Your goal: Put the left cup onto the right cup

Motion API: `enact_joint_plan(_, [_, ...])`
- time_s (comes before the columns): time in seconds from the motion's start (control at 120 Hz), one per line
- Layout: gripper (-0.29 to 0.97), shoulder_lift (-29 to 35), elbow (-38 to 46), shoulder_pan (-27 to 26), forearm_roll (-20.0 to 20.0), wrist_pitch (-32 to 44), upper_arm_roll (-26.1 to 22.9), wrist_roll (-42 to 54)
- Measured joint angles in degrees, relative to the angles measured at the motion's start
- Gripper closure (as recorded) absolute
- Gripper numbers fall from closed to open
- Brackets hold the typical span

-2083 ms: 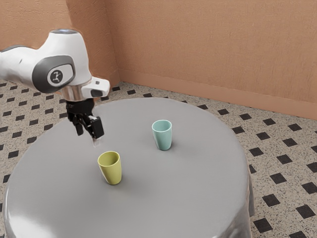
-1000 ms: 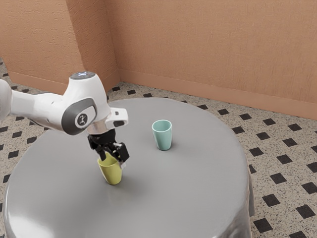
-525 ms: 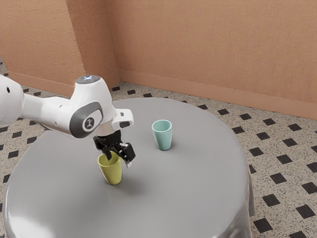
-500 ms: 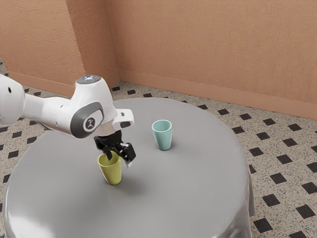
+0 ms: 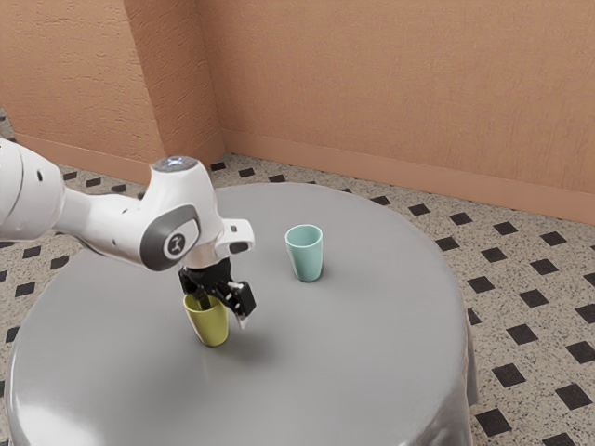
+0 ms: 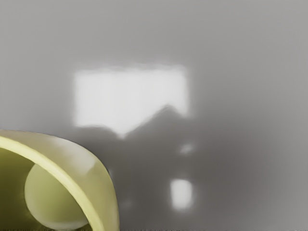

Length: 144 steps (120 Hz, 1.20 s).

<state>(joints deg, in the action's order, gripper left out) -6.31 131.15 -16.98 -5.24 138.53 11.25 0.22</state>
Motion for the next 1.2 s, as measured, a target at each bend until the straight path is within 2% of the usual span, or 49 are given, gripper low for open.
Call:
enact_joint_plan(0.108, [0.19,-0.3,0.0,0.0,-0.1,0.0,0.1,-0.1])
enact_joint_plan(0.308, [0.55,-0.5,0.2,0.4,-0.1,0.0,0.2,-0.2])
enact_joint_plan(0.467, [0.70,-0.4,0.4,0.5,0.0,-0.1,0.3,-0.4])
enact_joint_plan(0.808, [0.79,0.0,0.7,0.5,0.6,-0.4,0.4,-1.4])
enact_joint_plan(1.2, [0.77,0.8,0.5,0.6,0.7,-1.2,0.4,-1.9])
